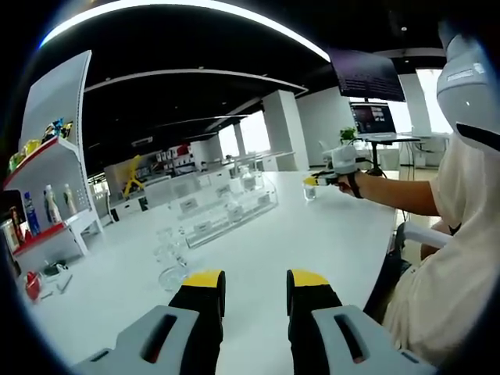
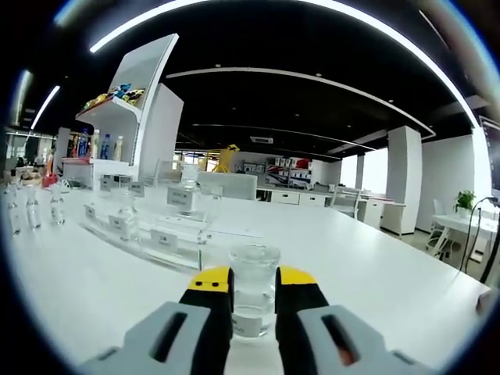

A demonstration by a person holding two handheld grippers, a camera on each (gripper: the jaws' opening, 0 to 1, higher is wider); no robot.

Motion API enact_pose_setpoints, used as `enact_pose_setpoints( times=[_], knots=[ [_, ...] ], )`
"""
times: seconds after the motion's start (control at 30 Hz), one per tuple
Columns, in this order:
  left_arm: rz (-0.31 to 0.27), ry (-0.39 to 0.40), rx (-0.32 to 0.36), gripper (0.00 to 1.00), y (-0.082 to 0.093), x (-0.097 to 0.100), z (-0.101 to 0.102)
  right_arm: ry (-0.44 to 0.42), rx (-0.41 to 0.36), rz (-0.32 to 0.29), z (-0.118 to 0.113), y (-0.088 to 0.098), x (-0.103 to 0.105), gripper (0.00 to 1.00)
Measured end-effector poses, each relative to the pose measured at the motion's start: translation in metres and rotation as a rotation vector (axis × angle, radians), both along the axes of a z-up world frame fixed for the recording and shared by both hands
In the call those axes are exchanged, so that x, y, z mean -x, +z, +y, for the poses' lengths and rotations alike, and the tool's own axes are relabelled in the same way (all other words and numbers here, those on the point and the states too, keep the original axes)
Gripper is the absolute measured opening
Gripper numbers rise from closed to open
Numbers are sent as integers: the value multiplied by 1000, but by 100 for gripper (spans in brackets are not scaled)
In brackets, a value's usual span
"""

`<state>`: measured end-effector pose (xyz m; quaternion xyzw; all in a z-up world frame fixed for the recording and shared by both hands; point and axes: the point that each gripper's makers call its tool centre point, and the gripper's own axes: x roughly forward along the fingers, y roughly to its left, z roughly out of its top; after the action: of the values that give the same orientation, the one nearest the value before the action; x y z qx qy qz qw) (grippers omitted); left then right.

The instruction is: Identify the label on the chemical reagent bottle, grasp the chemical reagent bottle, and place it in the designated position on the reagent rack

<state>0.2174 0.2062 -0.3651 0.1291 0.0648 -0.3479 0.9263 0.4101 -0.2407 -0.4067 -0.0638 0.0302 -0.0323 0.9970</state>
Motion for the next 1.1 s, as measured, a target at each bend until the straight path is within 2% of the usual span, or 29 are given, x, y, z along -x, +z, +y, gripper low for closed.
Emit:
enact_pose_setpoints(
  times=[1.1],
  knots=[
    [-3, -11, 4, 32, 0, 3, 2, 22, -15, 0, 10, 6, 2, 19]
  ],
)
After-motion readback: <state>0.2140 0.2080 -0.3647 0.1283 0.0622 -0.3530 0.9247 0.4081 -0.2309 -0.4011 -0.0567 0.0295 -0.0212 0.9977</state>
